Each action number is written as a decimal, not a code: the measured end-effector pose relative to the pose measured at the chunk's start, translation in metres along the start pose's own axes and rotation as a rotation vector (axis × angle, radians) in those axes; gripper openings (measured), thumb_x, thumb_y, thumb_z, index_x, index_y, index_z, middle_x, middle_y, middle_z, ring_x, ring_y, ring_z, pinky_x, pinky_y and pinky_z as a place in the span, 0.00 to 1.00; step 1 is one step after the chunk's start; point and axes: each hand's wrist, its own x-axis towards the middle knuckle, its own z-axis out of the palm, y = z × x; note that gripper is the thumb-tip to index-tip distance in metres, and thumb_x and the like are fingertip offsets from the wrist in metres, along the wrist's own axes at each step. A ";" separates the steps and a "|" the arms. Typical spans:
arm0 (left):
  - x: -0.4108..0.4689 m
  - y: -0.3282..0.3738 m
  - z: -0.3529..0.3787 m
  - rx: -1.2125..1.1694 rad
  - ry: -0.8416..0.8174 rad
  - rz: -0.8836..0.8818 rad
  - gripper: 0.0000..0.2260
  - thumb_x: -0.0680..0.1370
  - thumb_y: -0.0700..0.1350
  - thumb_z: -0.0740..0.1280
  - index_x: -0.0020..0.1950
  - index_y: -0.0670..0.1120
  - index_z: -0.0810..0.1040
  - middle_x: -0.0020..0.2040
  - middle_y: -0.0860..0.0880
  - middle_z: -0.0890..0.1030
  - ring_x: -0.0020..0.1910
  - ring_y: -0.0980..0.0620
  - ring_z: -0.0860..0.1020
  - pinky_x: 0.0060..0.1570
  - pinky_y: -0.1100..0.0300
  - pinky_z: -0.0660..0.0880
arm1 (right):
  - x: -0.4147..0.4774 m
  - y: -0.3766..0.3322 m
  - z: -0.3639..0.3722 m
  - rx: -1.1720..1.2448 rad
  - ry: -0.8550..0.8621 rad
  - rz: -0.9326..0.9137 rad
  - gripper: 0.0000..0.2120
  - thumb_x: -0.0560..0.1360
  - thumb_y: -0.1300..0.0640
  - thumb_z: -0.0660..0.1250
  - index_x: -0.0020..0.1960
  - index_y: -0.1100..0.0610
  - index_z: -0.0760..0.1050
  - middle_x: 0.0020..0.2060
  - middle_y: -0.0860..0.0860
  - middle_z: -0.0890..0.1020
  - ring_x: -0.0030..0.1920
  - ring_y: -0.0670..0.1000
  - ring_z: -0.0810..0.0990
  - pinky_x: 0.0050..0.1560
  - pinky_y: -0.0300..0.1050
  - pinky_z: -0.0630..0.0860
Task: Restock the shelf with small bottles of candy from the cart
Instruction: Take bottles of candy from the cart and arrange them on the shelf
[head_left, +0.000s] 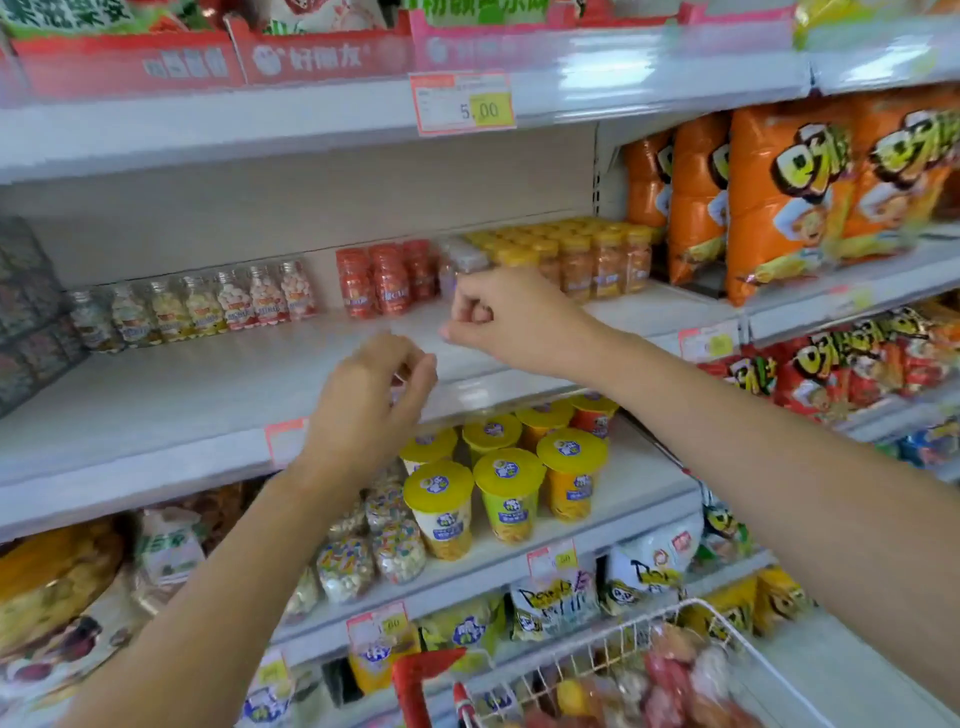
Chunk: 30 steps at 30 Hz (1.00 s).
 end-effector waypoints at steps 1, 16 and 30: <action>-0.018 0.015 0.007 -0.021 -0.019 0.030 0.13 0.78 0.50 0.60 0.36 0.45 0.74 0.32 0.53 0.73 0.32 0.56 0.70 0.32 0.64 0.61 | -0.018 0.008 0.003 -0.030 -0.025 0.016 0.15 0.75 0.51 0.69 0.33 0.55 0.70 0.24 0.45 0.68 0.25 0.41 0.66 0.30 0.37 0.62; -0.267 0.032 0.197 -0.046 -1.033 -0.516 0.06 0.77 0.44 0.63 0.48 0.45 0.77 0.48 0.47 0.78 0.46 0.49 0.76 0.43 0.59 0.71 | -0.327 0.164 0.151 0.044 -0.645 0.858 0.13 0.76 0.57 0.65 0.54 0.67 0.75 0.47 0.62 0.80 0.51 0.62 0.80 0.39 0.46 0.75; -0.319 0.016 0.283 0.186 -1.214 -0.531 0.26 0.75 0.35 0.62 0.74 0.40 0.61 0.62 0.40 0.75 0.61 0.45 0.74 0.55 0.59 0.70 | -0.415 0.170 0.254 0.177 -0.777 0.688 0.31 0.70 0.46 0.73 0.69 0.53 0.67 0.66 0.53 0.69 0.65 0.56 0.68 0.70 0.52 0.65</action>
